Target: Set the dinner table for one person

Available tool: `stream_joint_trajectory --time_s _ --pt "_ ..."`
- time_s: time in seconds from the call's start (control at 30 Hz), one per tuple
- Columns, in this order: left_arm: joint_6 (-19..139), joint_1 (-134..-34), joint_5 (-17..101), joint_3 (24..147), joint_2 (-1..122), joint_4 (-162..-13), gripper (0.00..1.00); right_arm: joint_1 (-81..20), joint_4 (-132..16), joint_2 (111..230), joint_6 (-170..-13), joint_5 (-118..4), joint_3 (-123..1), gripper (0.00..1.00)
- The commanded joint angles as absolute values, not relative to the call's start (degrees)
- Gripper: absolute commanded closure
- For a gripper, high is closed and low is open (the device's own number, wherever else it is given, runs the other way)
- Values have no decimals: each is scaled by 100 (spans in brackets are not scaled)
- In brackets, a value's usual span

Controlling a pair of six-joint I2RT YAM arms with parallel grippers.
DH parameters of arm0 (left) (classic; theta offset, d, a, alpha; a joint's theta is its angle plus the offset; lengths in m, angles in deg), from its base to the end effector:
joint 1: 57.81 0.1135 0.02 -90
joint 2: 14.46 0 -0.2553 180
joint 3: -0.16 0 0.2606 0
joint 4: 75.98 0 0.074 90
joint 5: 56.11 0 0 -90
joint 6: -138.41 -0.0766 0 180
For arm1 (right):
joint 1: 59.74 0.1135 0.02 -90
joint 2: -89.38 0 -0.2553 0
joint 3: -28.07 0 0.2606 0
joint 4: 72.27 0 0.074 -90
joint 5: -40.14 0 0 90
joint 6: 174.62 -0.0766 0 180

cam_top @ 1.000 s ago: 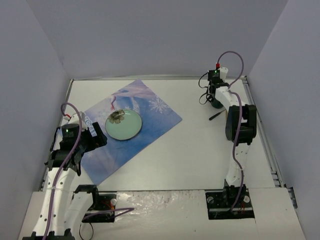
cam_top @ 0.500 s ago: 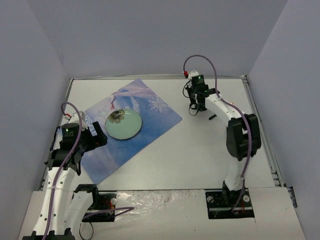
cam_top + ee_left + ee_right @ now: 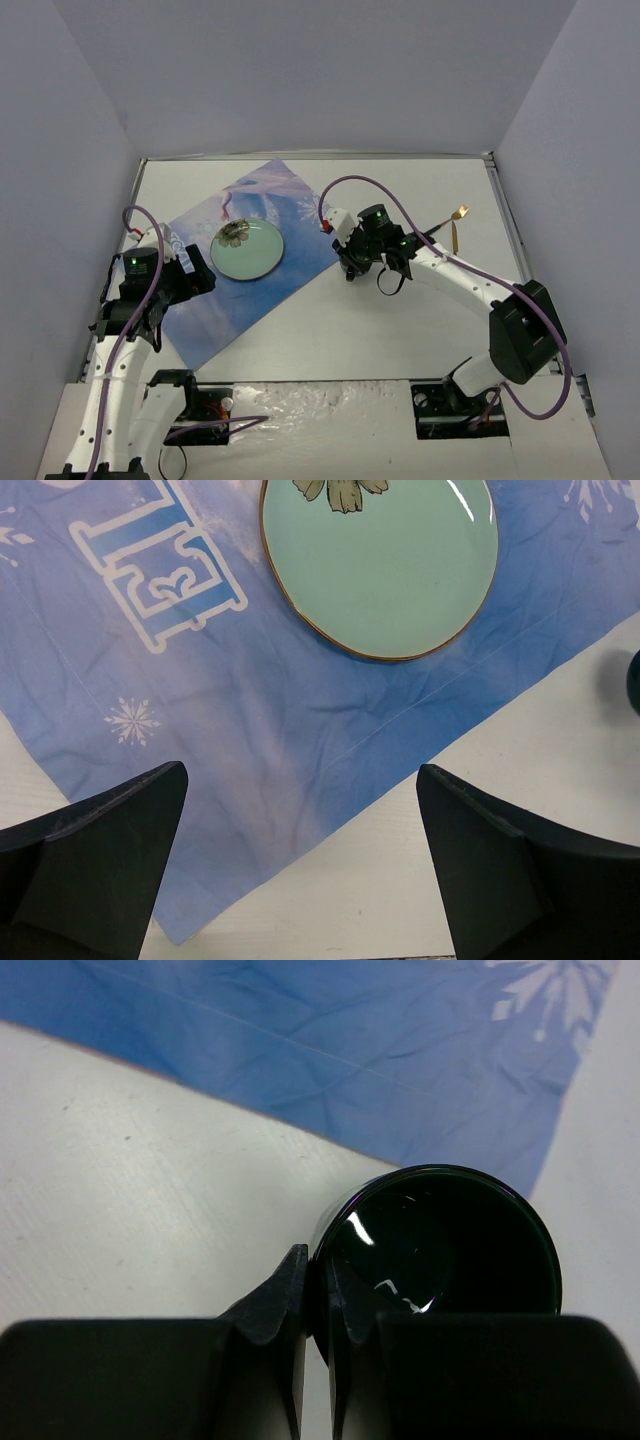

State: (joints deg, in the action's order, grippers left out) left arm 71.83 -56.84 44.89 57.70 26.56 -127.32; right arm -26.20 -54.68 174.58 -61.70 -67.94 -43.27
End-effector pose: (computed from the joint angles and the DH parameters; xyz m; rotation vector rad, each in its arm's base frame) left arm 0.1999 -0.0112 0.2700 -0.3558 2.1693 -0.4307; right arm 0.3010 0.2281 0.2289 -1.1654 1.7723 0.4443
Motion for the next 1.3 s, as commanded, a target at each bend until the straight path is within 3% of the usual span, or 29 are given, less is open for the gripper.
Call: stream_joint_trajectory --time_s 0.0,0.37,0.67,0.97,1.17,1.27 --pt "7188 -5653 4578 5844 2650 -12419 3 -2380 -6328 17121 -5895 -7069 -4219 100" --pt "7188 -5649 4514 5848 2654 -12445 3 -1786 -6650 17284 -5745 -6959 -3857 99" --pt "7188 -5649 4496 5848 2649 -12445 3 -1781 -6801 17173 -5781 -6884 -3275 87" --pt "7196 -5649 4480 5856 2677 -12463 3 -1788 -6756 16503 -6290 -6095 -2989 49" --pt "7196 -5649 4540 5836 2685 -12439 3 -1781 -6710 15463 -7509 -4785 -3007 14" --pt "7196 -5649 4557 5830 2676 -12437 3 -1764 -6569 15187 -8154 -4144 -3050 7"
